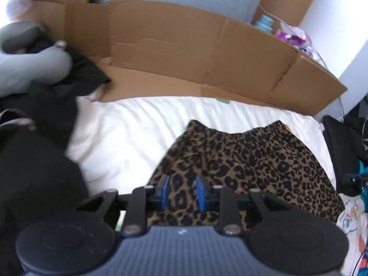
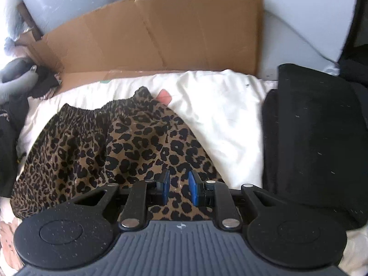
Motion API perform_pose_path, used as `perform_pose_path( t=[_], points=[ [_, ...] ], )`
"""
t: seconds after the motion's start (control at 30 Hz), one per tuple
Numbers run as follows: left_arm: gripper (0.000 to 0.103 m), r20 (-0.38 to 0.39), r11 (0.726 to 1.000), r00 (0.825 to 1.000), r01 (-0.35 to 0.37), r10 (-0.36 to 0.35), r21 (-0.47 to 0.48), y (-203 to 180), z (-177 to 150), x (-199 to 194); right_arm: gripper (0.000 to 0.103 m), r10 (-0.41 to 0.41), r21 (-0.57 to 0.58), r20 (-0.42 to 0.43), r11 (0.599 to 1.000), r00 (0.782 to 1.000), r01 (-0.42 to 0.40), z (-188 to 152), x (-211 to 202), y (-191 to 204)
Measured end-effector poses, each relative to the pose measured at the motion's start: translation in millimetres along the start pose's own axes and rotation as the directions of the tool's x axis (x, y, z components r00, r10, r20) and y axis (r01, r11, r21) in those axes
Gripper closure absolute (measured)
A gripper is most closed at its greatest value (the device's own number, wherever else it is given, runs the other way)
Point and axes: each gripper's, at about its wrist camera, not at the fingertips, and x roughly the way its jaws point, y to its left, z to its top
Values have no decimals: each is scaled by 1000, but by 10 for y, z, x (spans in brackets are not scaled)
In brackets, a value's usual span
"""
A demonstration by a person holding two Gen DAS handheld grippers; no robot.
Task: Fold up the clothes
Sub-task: 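Move both open tools over the skirt's elastic waistband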
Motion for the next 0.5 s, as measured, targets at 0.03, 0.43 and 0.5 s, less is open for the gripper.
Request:
perform_pose_path(
  t=[0.03, 0.43, 0.5],
  points=[
    [76, 1, 1000, 1000, 7, -7, 10, -28, -7, 86, 79, 7, -1, 1, 1000, 1000, -7, 2, 67, 8],
    [60, 5, 995, 997, 82, -83, 61, -144, -352, 775, 79, 35, -41, 64, 999, 997, -32, -93, 566, 134],
    [59, 10, 995, 997, 74, -75, 73, -134, -396, 870, 79, 42, -25, 57, 999, 998, -41, -94, 591, 134]
  ],
)
